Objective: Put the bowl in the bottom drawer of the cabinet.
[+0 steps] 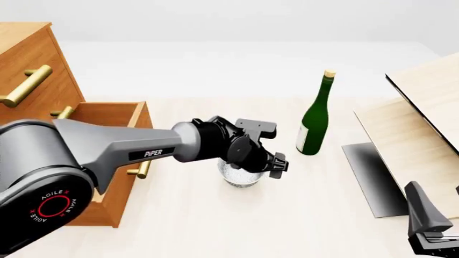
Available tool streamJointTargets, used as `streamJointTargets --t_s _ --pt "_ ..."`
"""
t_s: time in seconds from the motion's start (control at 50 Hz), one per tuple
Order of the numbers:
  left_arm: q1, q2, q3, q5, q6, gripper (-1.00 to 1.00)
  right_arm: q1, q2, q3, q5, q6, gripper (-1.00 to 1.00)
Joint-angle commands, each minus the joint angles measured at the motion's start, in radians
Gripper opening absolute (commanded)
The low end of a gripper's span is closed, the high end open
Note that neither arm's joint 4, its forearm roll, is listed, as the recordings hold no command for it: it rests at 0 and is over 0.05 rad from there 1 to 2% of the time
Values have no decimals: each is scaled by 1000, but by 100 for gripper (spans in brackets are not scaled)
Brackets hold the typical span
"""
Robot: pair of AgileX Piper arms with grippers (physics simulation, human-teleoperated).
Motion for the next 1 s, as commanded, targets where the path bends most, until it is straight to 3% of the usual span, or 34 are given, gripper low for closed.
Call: streamJointTargets --t_s 0.02,0.94,0.96,1.0 --pt "2 10 3 -1 -11 100 0 0 0 0 0 100" --pt "-13 23 52 -39 -52 100 0 0 0 0 0 100" --pt "-14 23 51 -39 -51 -100 0 0 0 0 0 100" --pt "-16 23 53 -40 -51 -100 0 0 0 0 0 100"
